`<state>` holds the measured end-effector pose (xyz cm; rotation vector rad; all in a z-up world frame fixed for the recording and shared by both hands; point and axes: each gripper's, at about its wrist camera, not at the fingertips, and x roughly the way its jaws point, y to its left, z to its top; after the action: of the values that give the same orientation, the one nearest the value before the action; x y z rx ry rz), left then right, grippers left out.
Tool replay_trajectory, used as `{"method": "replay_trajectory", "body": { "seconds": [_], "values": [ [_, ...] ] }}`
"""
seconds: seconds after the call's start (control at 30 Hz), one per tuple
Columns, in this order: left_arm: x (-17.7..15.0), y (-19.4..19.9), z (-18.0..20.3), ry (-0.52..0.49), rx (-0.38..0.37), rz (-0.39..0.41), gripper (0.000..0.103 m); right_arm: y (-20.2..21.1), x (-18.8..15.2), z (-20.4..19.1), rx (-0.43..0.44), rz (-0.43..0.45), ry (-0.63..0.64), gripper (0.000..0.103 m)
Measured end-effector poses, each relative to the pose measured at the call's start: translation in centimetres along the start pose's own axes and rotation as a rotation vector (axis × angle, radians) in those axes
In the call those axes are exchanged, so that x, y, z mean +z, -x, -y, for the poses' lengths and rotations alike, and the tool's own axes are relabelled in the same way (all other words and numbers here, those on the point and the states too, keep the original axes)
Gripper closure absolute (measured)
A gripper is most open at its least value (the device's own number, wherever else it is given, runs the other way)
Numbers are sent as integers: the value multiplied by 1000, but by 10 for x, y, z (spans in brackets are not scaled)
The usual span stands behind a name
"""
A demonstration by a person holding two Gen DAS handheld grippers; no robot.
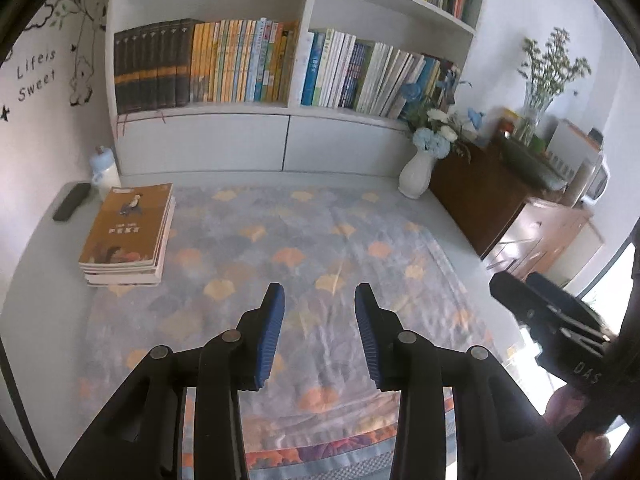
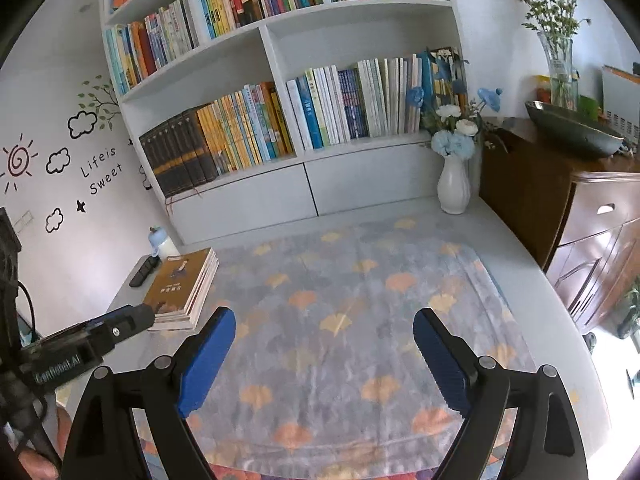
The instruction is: Organize books
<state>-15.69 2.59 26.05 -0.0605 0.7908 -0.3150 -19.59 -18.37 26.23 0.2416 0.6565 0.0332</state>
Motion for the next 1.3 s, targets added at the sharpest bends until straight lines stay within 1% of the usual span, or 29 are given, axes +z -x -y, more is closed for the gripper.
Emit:
{"method": "replay_trajectory", "body": {
  "seconds": [0.13, 0.3, 0.47, 0.53, 0.6, 0.67, 0.7, 0.77, 0.8, 0.9, 1.0, 1.07, 1.13, 1.23, 1.3],
  "values": [
    [-5, 1, 7, 10, 8, -9, 69, 5, -5, 9, -5, -13, -11, 14],
    [-9, 3, 6, 46, 24, -8, 69, 8, -10, 16, 2, -29, -16, 14],
    [-10, 5, 2, 61, 54, -1, 63, 9, -12, 14, 22, -31, -3, 14],
    [-10, 5, 0, 74, 58, -1, 56, 9, -13, 11, 28, -32, 3, 14],
    [-9, 5, -4, 87, 58, 1, 55, 7, -13, 11, 37, -35, 4, 14],
    [-8, 6, -3, 72, 55, -3, 55, 5, -12, 9, 44, -43, 9, 14],
    [-7, 7, -1, 59, 67, 2, 55, 4, -11, 8, 46, -45, 12, 14],
    [-4, 10, 3, 30, 116, 24, 55, 4, -10, 7, 50, -43, 17, 14],
    [-3, 11, 4, 21, 132, 31, 53, 3, -9, 6, 52, -40, 19, 14],
    [0, 14, 5, 13, 149, 53, 33, 3, -8, 6, 57, -35, 16, 14],
    [2, 17, 5, 6, 166, 80, 31, 3, -7, 7, 57, -30, 11, 14],
    [5, 16, 4, 0, 177, 85, 30, 4, -5, 6, 52, -19, 26, 14],
    [8, 14, 3, -9, 187, 88, 26, 6, -3, 4, 38, 0, 55, 14],
    [14, 15, 2, -23, 210, 105, 26, 13, 1, 2, 0, 49, 112, 14],
    [18, 15, 2, -37, 241, 118, 25, 16, 5, 3, -16, 76, 135, 12]
  ]
}}
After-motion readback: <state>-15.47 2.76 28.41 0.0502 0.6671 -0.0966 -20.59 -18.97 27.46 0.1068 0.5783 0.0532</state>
